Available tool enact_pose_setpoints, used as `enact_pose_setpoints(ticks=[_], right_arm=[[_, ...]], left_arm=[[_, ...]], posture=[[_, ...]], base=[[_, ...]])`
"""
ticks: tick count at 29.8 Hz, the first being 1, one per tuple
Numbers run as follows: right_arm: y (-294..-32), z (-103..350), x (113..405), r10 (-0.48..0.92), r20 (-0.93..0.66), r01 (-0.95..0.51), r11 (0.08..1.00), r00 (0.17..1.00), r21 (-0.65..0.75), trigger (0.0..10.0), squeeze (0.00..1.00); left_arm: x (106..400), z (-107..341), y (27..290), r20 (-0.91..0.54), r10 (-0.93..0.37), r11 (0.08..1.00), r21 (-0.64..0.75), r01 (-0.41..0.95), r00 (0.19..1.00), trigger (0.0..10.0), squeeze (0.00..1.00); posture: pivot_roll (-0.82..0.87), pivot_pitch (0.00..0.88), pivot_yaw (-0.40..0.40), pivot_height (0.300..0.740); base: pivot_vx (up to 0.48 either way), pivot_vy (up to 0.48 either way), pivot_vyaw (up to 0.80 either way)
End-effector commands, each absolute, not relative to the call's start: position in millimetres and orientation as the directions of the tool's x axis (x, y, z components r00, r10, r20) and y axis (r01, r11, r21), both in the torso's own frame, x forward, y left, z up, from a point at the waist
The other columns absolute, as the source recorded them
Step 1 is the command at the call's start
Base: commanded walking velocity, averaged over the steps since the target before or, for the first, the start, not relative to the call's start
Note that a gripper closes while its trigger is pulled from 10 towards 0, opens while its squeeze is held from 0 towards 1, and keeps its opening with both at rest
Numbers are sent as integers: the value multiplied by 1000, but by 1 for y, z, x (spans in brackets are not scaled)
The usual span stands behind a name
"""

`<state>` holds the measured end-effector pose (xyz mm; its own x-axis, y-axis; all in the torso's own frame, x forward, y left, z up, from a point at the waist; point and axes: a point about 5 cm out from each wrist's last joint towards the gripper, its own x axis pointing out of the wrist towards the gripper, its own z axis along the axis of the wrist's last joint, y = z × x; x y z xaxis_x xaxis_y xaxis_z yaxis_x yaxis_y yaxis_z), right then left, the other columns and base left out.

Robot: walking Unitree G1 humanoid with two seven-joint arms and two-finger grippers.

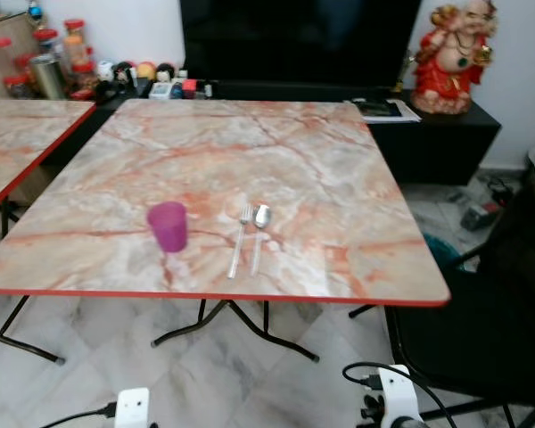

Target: Setting the table

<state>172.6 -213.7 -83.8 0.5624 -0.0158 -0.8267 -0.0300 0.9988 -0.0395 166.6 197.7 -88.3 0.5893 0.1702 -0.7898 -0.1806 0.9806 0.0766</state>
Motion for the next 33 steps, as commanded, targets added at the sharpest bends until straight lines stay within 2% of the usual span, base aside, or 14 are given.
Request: enact_pose_setpoints(ticks=[1,11,17,20,24,27,29,30,33], right_arm=[[-208,-81,181,5,-815,-47,999,579,-27,10000,0],[-205,-82,180,24,-820,-58,998,572,-11,10000,0],[-205,-83,178,27,-823,-60,998,567,-8,10000,0],[-205,-83,178,29,-824,-61,998,566,-7,10000,0],[-206,-84,176,36,-832,-79,997,554,-10,10000,0],[-205,-84,175,41,-832,-80,997,553,-3,10000,0],[-205,-84,175,42,-833,-82,997,552,-4,10000,0],[-205,-84,175,42,-833,-82,997,552,-4,10000,0],[-206,-84,175,38,-833,-75,997,553,-4,10000,0]], left_arm=[[171,-84,212,-774,210,971,93,-220,597,10000,0],[179,-72,241,-704,355,914,125,-386,614,10000,0],[172,-61,272,-617,504,832,160,-531,604,10000,0],[171,-58,278,-595,533,815,171,-554,601,10000,0],[182,-21,313,-356,709,690,168,-704,609,10000,0],[196,13,330,-177,784,619,152,-771,595,10000,0],[204,33,337,-88,808,588,146,-795,582,10000,0],[204,33,337,-88,808,588,146,-795,582,10000,0],[219,71,344,71,821,556,124,-822,567,10000,0]], posture=[[48,0,-48,728],[45,0,-34,728],[51,0,-32,728],[51,0,-32,728],[66,0,-34,728],[68,0,-35,728],[68,0,-35,728],[68,0,-35,728],[68,0,-34,728]], base=[[0,0,0],[0,0,0],[0,0,0],[0,0,0],[0,0,0],[0,0,0],[0,0,0],[0,0,0],[0,0,0]])
